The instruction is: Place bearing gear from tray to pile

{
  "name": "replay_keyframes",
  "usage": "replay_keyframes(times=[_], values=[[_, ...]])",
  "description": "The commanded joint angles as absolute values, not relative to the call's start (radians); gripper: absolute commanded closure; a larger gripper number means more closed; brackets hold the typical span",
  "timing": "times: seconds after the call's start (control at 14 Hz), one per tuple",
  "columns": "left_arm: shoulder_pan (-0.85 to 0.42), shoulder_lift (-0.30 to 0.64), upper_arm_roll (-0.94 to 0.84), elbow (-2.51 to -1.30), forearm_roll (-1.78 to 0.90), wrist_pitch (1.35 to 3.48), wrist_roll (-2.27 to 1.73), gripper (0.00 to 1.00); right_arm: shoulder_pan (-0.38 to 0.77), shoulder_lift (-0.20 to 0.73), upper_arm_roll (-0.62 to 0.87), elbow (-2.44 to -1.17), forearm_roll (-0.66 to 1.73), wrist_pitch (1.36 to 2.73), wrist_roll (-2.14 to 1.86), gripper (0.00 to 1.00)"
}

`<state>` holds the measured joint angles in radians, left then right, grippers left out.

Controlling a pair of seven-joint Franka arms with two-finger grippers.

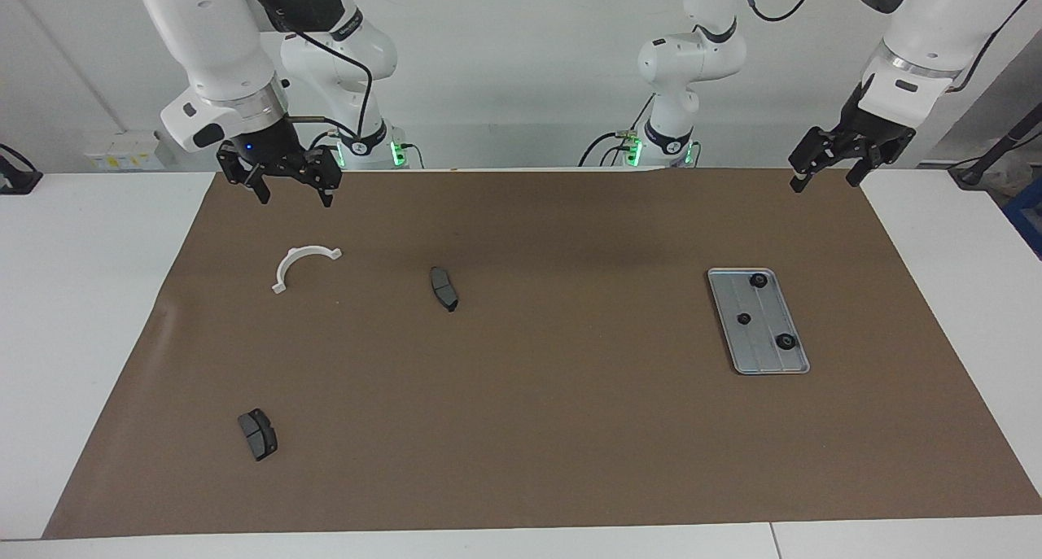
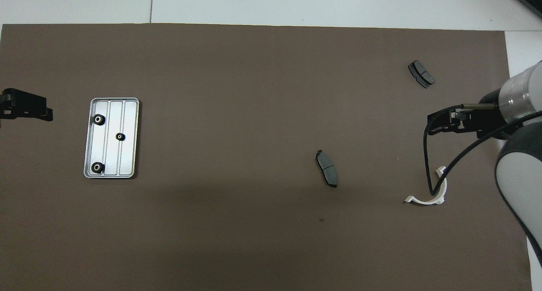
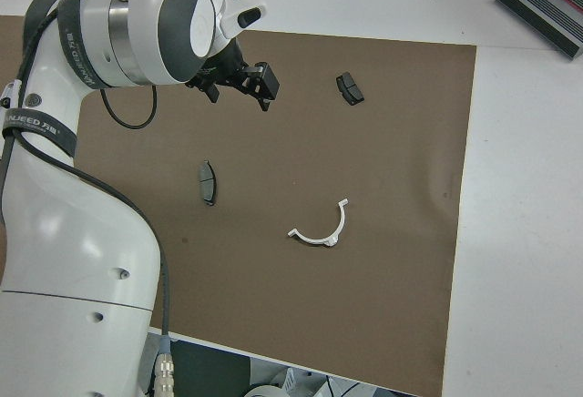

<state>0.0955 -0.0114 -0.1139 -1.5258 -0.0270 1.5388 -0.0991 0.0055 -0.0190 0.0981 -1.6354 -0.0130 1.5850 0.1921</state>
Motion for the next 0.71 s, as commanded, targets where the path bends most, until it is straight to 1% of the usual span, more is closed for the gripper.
replay_keyframes(times=[0.0, 0.5, 0.64], values=[[0.095, -0.014, -0.11, -1.526, 0.036, 1.549, -0.098, 0.0, -0.006, -0.018, 0.103, -1.634, -0.006, 1.589, 0.17, 0.0], [0.083, -0.012, -0.112, -1.536, 0.04, 1.517, -0.091, 0.0, -0.006, -0.018, 0.103, -1.634, -0.006, 1.589, 0.17, 0.0], [0.081, 0.001, -0.112, -1.534, 0.04, 1.523, -0.091, 0.0, -0.006, -0.018, 0.103, -1.634, -0.006, 1.589, 0.17, 0.0]])
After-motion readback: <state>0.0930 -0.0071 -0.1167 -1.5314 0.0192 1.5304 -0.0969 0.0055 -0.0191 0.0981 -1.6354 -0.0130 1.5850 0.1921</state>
